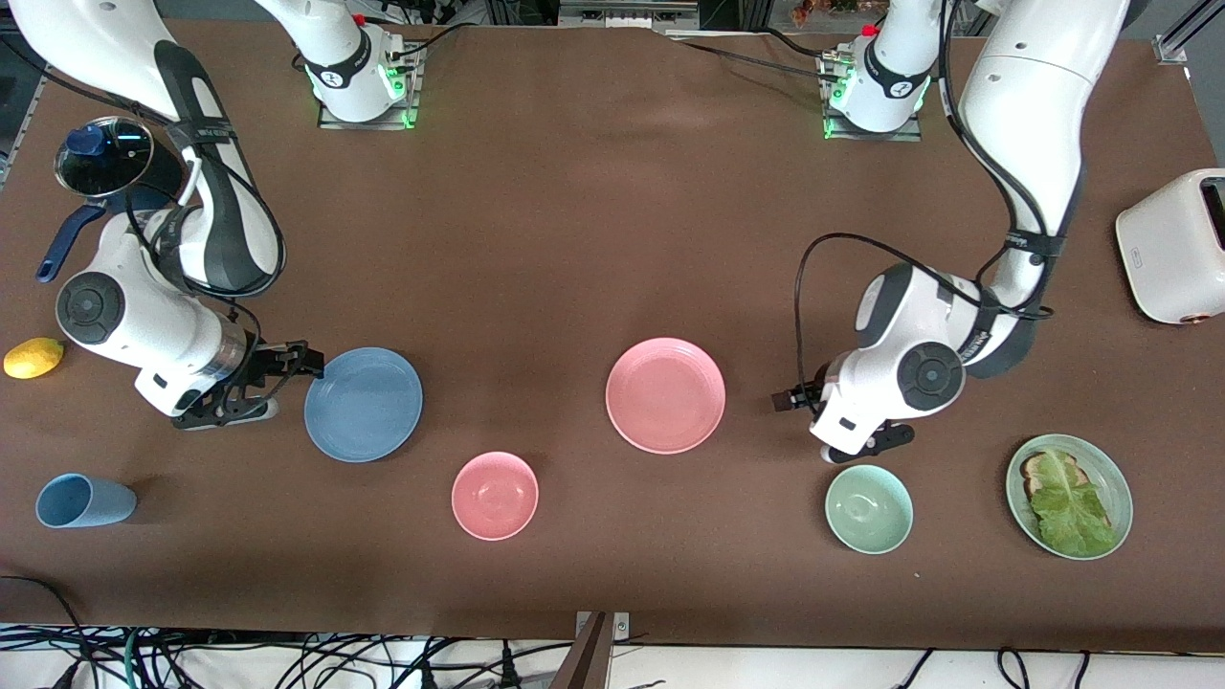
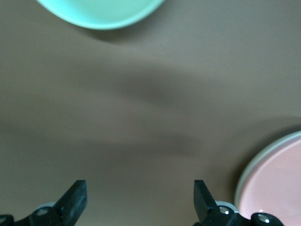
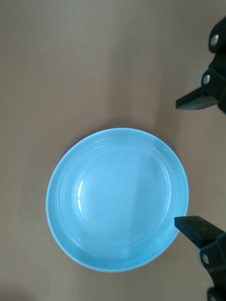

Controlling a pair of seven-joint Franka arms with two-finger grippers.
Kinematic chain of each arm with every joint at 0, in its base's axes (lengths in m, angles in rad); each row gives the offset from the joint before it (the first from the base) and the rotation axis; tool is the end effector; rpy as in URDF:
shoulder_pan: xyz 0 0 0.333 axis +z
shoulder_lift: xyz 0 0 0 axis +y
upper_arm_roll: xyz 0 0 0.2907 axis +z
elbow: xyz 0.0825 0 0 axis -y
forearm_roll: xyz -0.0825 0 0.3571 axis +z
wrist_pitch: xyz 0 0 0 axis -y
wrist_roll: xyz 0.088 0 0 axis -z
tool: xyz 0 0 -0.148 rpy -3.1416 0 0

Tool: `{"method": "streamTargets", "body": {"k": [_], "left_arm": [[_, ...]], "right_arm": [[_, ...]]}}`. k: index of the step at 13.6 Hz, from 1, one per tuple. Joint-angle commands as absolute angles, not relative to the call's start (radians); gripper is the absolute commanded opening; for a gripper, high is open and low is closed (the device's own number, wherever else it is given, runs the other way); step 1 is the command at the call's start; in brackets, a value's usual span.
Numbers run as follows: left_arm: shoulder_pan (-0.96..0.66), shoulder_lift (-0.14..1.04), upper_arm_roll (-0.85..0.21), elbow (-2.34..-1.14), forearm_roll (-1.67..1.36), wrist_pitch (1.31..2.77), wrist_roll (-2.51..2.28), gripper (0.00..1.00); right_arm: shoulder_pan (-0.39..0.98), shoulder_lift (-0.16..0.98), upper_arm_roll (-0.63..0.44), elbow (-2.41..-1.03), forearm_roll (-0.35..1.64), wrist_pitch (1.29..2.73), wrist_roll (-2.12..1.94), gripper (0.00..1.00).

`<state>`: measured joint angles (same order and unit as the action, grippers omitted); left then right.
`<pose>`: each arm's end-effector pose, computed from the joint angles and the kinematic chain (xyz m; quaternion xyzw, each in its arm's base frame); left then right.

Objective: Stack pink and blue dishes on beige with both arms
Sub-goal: 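Grasp the blue plate rim with the right gripper while the left gripper withdraws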

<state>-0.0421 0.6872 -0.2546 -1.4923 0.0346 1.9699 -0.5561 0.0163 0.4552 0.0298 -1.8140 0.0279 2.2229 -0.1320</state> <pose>0.6234 -0.1686 0.2171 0.9834 0.1403 -0.1132 0.0224 0.6088 0.0293 0.2396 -0.9965 -0.0788 0.0223 0.0184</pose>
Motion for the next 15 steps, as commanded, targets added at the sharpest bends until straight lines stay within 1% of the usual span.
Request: {"method": "streamTargets", "body": {"k": [1, 3, 7, 11, 12, 13, 15], "left_arm": [[0.027, 0.646, -0.265, -1.502, 0.052, 1.91, -0.442, 1.0], [0.075, 0.631, -0.267, -1.502, 0.051, 1.876, -0.358, 1.0], [0.146, 0.598, -0.265, -1.496, 0.052, 1.81, -0.253, 1.0], [0.207, 0.54, -0.255, -1.503, 0.054, 1.779, -0.233, 1.0], [0.201, 0.5, -0.226, -1.526, 0.051, 1.779, -0.189, 1.0], [0.18, 0.456, -0.175, -1.555, 0.037, 1.779, -0.14, 1.0], [0.153, 0.361, -0.109, -1.617, 0.025, 1.779, -0.077, 1.0]], "right_arm": [[-0.003, 0.481, 0.032, -1.839, 0.029, 2.289, -0.161, 1.0], [-0.011, 0.512, 0.032, -1.838, 0.029, 2.339, -0.167, 1.0], [-0.017, 0.578, 0.032, -1.787, 0.038, 2.371, -0.167, 0.99], [-0.017, 0.63, 0.037, -1.723, 0.038, 2.375, -0.17, 0.91], [-0.017, 0.65, 0.037, -1.7, 0.038, 2.375, -0.172, 0.88], [-0.017, 0.67, 0.037, -1.675, 0.037, 2.375, -0.172, 0.88], [-0.017, 0.699, 0.038, -1.669, 0.038, 2.396, -0.175, 0.8]]}}
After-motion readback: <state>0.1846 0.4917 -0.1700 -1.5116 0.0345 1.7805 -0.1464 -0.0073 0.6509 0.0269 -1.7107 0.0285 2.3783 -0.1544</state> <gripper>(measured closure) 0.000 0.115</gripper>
